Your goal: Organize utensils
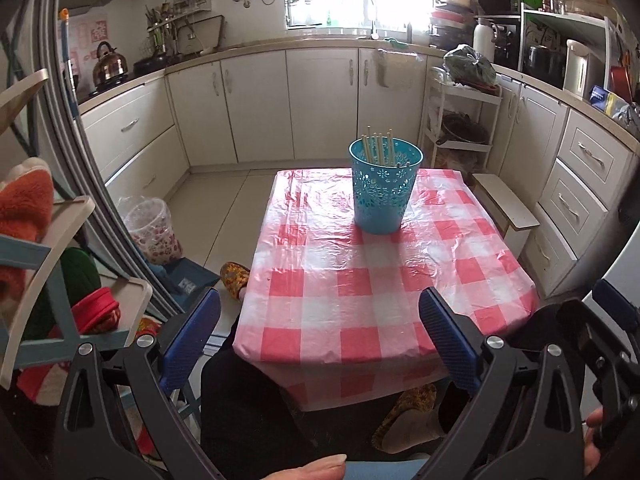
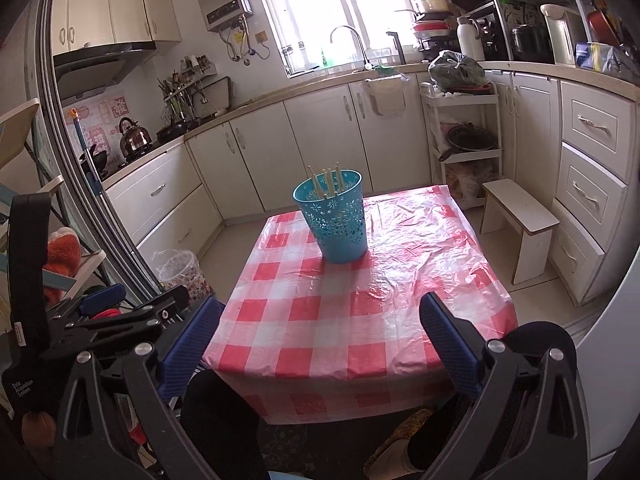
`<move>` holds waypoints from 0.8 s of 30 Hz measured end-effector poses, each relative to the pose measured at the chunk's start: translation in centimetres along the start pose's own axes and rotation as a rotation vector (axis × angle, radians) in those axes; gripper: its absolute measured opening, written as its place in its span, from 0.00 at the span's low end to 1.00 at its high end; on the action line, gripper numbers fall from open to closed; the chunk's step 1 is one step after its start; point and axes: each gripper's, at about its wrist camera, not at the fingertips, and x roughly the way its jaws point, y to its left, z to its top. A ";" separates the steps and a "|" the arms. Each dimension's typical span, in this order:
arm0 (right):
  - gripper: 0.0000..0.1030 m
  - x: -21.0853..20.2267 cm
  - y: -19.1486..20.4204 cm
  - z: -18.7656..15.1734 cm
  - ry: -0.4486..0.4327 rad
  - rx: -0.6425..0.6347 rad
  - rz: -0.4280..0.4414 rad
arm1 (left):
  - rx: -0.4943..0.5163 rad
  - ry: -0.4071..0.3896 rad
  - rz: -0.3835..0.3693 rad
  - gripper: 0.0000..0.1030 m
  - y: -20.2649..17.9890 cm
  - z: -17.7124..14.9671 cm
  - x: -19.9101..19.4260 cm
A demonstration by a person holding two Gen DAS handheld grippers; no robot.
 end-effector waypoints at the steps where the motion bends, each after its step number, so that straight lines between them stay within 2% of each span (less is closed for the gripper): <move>1: 0.93 -0.5 0.3 -0.4 -0.004 -0.005 0.001 | -0.008 -0.003 0.001 0.93 0.2 -0.2 -0.4; 5: 0.93 -1.7 1.3 -1.4 -0.016 -0.031 0.002 | -0.009 -0.008 0.004 0.93 0.5 -1.1 -1.9; 11: 0.93 -3.2 1.6 -1.6 -0.081 -0.037 -0.024 | -0.020 -0.011 -0.007 0.93 1.0 -2.2 -3.3; 16: 0.93 -3.0 1.8 -2.0 -0.062 -0.037 -0.005 | -0.034 -0.025 -0.014 0.93 1.4 -2.4 -3.7; 20: 0.93 -3.0 1.8 -2.4 -0.050 -0.027 0.007 | -0.073 -0.078 -0.064 0.93 2.0 -2.7 -4.3; 24: 0.93 -2.9 1.6 -2.6 -0.046 -0.016 0.003 | -0.053 -0.094 -0.041 0.93 1.8 -2.7 -4.4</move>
